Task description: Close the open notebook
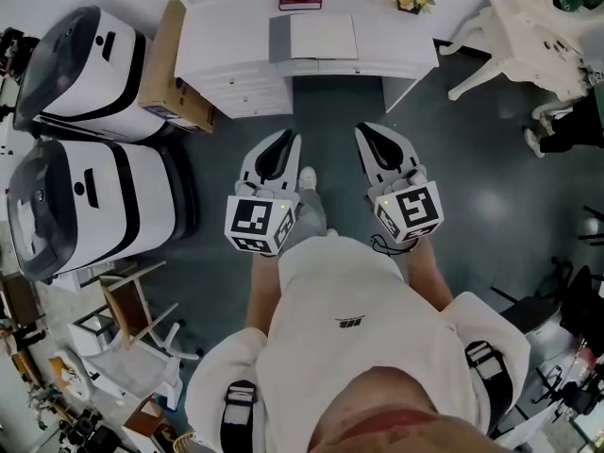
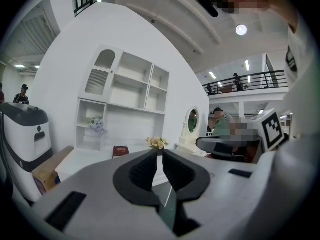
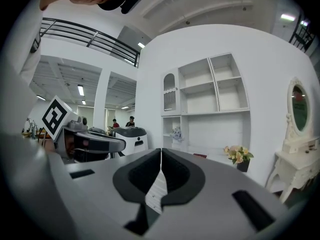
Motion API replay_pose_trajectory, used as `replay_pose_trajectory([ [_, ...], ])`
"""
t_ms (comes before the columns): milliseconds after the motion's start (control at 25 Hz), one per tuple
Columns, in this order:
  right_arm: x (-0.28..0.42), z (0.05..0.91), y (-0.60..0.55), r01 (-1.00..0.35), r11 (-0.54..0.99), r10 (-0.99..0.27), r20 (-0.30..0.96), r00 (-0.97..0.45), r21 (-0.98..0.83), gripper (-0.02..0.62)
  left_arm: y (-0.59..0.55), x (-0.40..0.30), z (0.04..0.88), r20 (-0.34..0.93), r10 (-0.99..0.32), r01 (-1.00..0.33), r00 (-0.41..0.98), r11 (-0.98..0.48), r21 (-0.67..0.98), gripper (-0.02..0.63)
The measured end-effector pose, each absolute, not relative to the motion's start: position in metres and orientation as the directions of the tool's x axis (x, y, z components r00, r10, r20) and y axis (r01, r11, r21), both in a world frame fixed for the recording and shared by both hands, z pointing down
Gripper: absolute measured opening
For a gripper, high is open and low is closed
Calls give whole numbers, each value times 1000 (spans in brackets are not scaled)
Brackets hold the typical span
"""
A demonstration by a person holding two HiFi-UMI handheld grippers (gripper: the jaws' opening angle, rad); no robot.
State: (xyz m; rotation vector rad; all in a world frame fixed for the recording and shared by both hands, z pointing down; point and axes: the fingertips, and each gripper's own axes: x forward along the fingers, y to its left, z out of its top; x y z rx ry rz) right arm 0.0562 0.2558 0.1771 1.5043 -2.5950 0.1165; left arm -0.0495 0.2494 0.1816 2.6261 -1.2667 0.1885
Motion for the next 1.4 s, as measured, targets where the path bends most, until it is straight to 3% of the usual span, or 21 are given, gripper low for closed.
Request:
replay_pose_trajectory([
  [1400,31,224,15,-915,403,-881,273,-388,2,-2,-10,-72,239,289,-679,-736,675,-643,211,0],
])
